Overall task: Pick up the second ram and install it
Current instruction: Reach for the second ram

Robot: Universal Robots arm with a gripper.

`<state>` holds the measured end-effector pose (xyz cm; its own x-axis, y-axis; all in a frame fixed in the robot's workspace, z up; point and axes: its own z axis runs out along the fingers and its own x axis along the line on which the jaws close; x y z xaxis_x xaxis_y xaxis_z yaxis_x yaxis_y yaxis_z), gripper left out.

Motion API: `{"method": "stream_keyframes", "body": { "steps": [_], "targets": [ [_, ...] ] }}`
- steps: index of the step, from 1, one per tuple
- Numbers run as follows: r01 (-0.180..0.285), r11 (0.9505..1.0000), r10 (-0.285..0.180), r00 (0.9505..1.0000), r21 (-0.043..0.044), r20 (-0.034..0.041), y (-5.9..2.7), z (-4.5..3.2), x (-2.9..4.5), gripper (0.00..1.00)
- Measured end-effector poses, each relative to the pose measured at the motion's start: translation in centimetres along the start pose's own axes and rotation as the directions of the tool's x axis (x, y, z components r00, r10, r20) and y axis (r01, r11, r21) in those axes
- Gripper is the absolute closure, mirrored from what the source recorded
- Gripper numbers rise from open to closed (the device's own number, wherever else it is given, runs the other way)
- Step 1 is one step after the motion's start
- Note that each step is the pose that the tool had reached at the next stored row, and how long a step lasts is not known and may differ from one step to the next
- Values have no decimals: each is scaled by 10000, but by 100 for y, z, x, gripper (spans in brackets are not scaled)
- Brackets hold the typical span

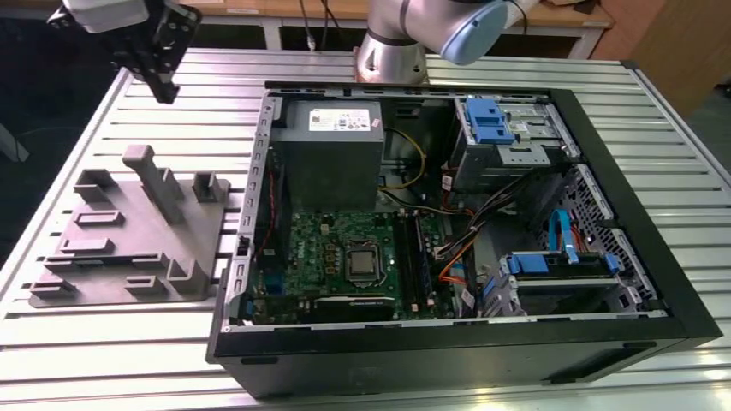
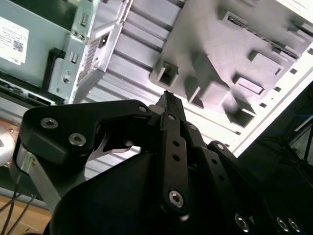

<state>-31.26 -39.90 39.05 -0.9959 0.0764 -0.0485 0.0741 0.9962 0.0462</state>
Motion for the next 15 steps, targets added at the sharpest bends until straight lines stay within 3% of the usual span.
{"method": "stream_keyframes", "body": {
  "steps": [10, 15],
  "targets": [
    [1, 10000, -1, 10000, 1, -2, -66, 46, 194, 93],
    [1, 10000, -1, 10000, 0, -1, -103, 66, 333, 93]
  ]
}}
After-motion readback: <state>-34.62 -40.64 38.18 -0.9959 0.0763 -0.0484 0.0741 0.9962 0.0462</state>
